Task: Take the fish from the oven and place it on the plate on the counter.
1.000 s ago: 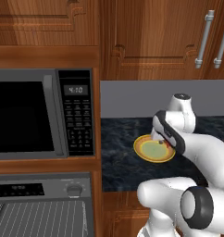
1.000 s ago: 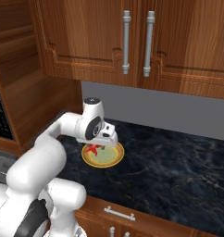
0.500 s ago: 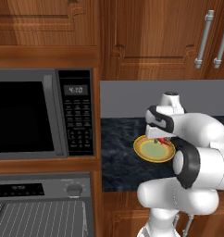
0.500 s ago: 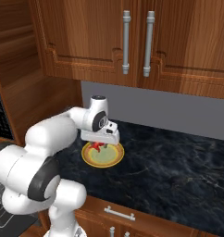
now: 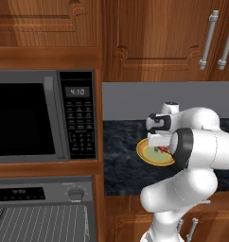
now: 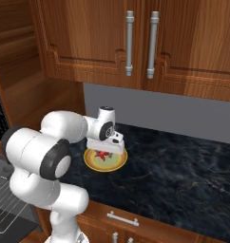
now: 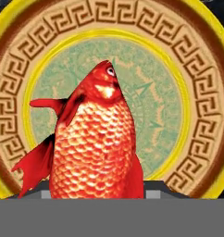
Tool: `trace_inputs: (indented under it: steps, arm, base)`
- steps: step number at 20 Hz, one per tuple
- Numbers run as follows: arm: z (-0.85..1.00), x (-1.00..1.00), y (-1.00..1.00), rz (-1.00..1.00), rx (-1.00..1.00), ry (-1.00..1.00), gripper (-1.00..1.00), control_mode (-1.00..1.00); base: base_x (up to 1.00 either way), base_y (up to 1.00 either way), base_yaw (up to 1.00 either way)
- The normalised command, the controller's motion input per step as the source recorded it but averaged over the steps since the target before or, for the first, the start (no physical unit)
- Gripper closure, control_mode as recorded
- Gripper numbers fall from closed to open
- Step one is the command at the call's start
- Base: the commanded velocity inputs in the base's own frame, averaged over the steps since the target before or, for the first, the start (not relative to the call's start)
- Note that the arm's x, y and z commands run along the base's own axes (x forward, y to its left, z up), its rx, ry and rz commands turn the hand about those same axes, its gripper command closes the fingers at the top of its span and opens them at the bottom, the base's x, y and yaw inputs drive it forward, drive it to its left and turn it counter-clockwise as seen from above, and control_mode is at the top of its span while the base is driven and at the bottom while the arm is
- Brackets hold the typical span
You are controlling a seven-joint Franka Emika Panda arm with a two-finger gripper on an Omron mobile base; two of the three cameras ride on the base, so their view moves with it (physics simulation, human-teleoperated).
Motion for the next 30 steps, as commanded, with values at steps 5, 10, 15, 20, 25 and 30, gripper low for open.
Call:
trace_inputs:
  steps: [5, 10, 15, 20, 25, 30]
  arm:
    - [-0.47, 0.00, 0.00, 0.00, 0.02, 0.00, 1.00, -1.00]
    - [-0.20, 0.01, 0.00, 0.00, 0.00, 0.00, 1.00, -1.00]
    - [0.00, 0.22, 0.00, 0.00, 0.00, 0.01, 1.00, -1.00]
    - [0.02, 0.35, 0.00, 0.00, 0.00, 0.06, 1.00, -1.00]
    - [0.00, 0.14, 0.00, 0.00, 0.00, 0.01, -1.00, -1.00]
    - [0.00, 0.01, 0.00, 0.00, 0.00, 0.00, -1.00, -1.00]
  base:
    - [0.00, 0.00, 0.00]
    - [0.00, 0.00, 0.00]
    - [0.00, 0.00, 0.00]
    - [0.00, 0.00, 0.00]
    - [0.00, 0.00, 0.00]
    - [0.00, 0.00, 0.00]
